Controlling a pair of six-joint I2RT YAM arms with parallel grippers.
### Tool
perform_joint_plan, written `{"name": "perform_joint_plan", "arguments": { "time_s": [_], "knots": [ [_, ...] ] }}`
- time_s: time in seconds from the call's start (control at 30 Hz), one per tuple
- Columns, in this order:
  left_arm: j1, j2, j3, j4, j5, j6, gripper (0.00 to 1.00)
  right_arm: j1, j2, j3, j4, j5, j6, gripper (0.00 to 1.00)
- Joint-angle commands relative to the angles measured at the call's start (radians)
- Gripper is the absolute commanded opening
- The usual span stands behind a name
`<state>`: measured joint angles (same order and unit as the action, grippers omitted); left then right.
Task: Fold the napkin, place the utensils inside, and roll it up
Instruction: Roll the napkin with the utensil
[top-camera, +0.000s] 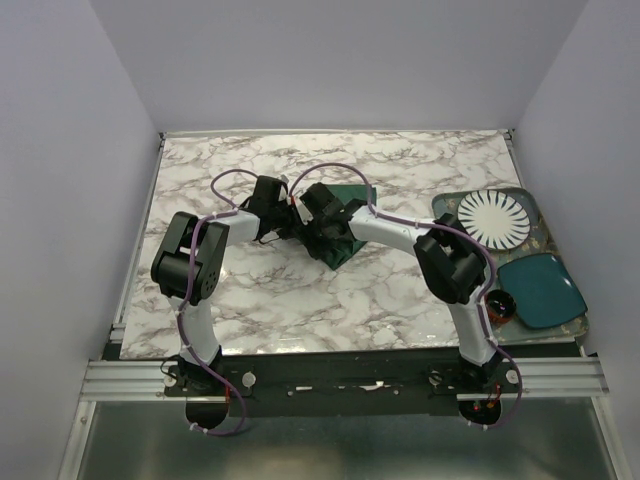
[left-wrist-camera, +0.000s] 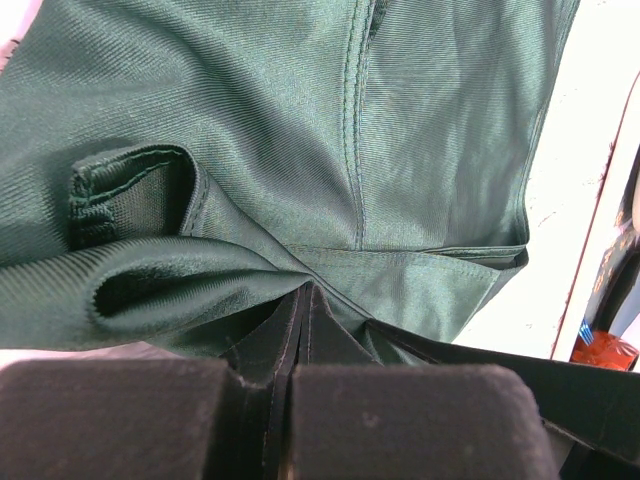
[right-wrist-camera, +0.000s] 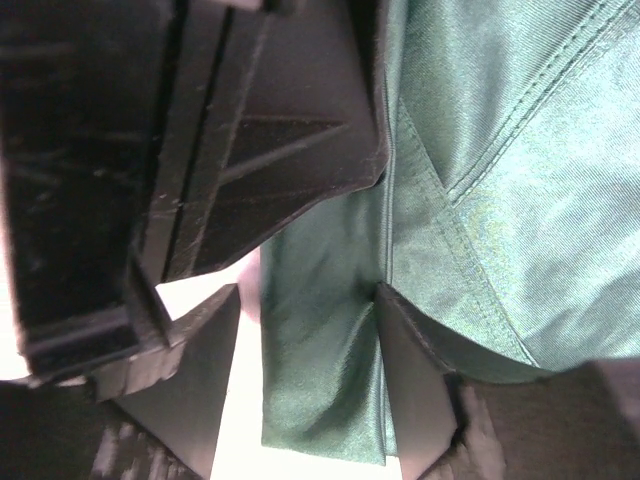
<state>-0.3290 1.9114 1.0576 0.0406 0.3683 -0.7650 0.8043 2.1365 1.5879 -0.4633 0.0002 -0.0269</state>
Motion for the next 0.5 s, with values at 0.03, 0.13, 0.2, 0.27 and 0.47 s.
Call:
{"name": "perform_joint_plan", "arguments": {
  "time_s": [0.03, 0.13, 0.2, 0.27, 0.47],
  "knots": [
    [0.005, 0.06, -0.05, -0.102, -0.058, 0.029, 0.0, 0.009, -0.073, 0.009, -0.028, 0.006, -0.008, 0.68],
    [0.005, 0.06, -0.048, -0.102, -0.06, 0.029, 0.0, 0.01, -0.101, 0.006, -0.029, -0.034, 0.005, 0.68],
    [0.007, 0.058, -0.047, -0.104, -0.062, 0.03, 0.0, 0.01, -0.096, 0.003, -0.029, -0.037, 0.013, 0.65],
    [0.007, 0.058, -0.047, -0.105, -0.062, 0.033, 0.0, 0.01, -0.092, -0.006, -0.025, -0.04, 0.019, 0.59],
    [0.008, 0.049, -0.048, -0.11, -0.068, 0.035, 0.0, 0.01, -0.038, -0.002, -0.018, -0.065, 0.022, 0.47]
  ]
}}
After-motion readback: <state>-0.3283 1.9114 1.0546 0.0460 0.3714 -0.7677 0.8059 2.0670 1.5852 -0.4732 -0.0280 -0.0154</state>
